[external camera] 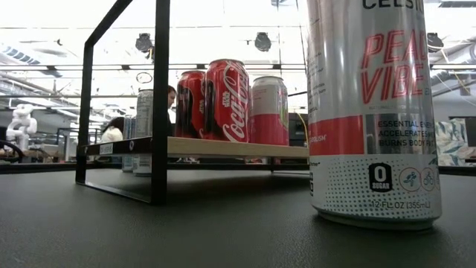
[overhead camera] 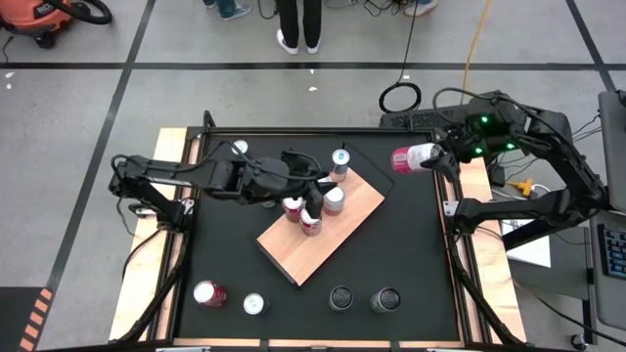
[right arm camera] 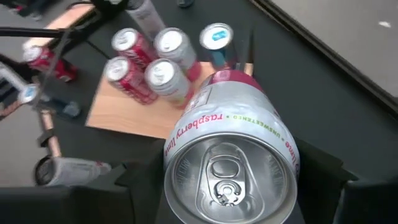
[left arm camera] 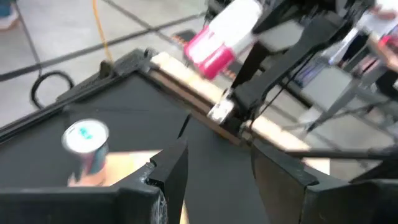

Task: Place canned beverage on shelf
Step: Put the pink white soda can on the shelf aligned with the other pink white soda cans

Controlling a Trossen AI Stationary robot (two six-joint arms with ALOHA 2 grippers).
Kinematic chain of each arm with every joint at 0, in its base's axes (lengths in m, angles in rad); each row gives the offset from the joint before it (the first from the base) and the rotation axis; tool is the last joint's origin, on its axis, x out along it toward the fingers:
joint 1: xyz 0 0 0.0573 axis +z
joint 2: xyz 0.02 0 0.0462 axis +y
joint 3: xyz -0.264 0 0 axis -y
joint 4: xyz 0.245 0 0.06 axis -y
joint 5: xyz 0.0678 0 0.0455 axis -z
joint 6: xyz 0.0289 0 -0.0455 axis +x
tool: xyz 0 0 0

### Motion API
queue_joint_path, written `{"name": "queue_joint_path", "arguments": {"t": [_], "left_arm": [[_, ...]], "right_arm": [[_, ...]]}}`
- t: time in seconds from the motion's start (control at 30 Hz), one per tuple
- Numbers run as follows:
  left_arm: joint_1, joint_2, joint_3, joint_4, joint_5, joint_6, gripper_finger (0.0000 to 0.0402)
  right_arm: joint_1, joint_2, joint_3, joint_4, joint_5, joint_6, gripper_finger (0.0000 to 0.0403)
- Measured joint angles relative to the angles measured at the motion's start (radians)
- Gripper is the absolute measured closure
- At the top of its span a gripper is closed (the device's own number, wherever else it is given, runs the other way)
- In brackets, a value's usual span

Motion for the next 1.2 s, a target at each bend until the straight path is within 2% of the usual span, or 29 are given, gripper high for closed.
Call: {"name": "queue_joint_path", "arguments": {"t": [0.27,0.43,0.57,0.9,1.2], "left_arm": [[-0.030,0.041,0.004,0.140,-0.083,0.006,0.0226],[-0.051,0.041,0.004,0.217,-0.142,0.102,0.0223],[-0.052,0.041,0.004,0.257,-0.169,0.154,0.0196],[-0.024,0.076,0.002,0.304,-0.172,0.211,0.0098],[-0.032,0.139,0.002,0.473,-0.159,0.353,0.0086]], "right_arm": [[0.025,-0.026,0.000,0.008,-0.009,-0.025,0.0149],[0.028,-0.032,0.000,0.010,-0.042,-0.028,0.0149],[0.027,-0.033,0.000,0.022,-0.082,-0.055,0.0149],[0.028,-0.030,0.000,0.079,-0.237,-0.133,0.0149],[0.027,0.000,0.000,0.109,-0.279,-0.076,0.0149]]}}
